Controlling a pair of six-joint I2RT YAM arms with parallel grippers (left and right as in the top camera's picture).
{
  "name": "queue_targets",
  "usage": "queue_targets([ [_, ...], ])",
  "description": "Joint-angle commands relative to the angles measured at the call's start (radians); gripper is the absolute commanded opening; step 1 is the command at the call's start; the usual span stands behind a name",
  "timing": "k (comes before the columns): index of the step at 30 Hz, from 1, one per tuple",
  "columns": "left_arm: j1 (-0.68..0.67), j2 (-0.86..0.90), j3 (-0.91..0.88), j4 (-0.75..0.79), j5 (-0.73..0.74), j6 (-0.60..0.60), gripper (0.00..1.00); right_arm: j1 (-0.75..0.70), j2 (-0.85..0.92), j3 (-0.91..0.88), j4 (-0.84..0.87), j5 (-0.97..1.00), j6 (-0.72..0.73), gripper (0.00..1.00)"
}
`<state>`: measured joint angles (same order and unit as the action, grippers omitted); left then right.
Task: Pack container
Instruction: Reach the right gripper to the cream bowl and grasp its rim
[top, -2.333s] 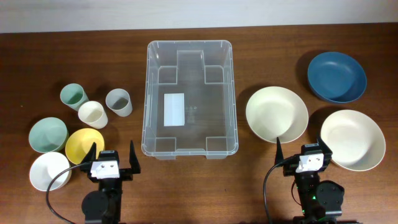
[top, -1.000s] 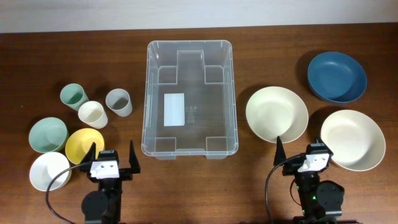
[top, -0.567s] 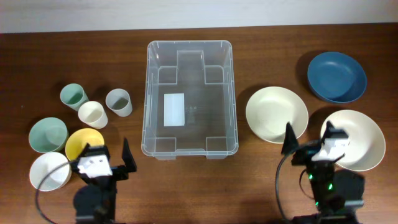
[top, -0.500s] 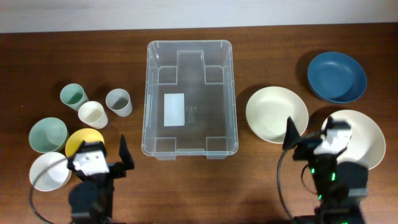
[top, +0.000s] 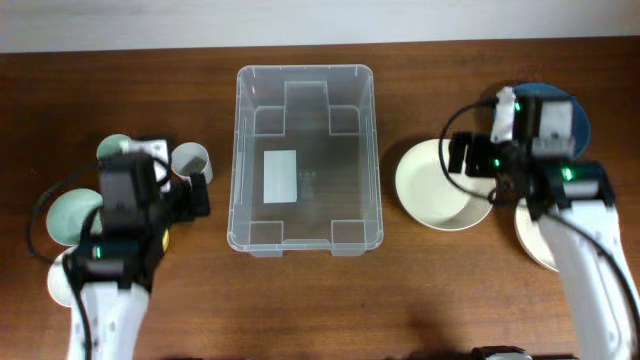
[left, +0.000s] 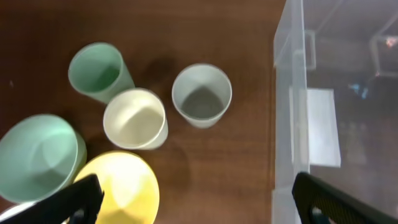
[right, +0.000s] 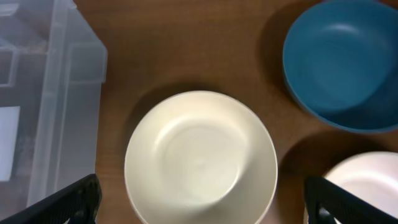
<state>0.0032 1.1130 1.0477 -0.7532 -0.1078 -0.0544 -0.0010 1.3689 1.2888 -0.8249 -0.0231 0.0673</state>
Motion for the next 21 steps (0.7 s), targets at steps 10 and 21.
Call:
queue_targets([
  [10, 0.013, 0.143, 0.101, -0.019, 0.006, -0.013, 0.99, -0.23, 0.368, 0.056, 0.034, -0.132, -0.117, 1.0],
  [21, 0.013, 0.155, 0.101, -0.019, 0.006, -0.013, 0.99, -0.242, 0.575, 0.056, 0.047, -0.132, -0.138, 0.95],
])
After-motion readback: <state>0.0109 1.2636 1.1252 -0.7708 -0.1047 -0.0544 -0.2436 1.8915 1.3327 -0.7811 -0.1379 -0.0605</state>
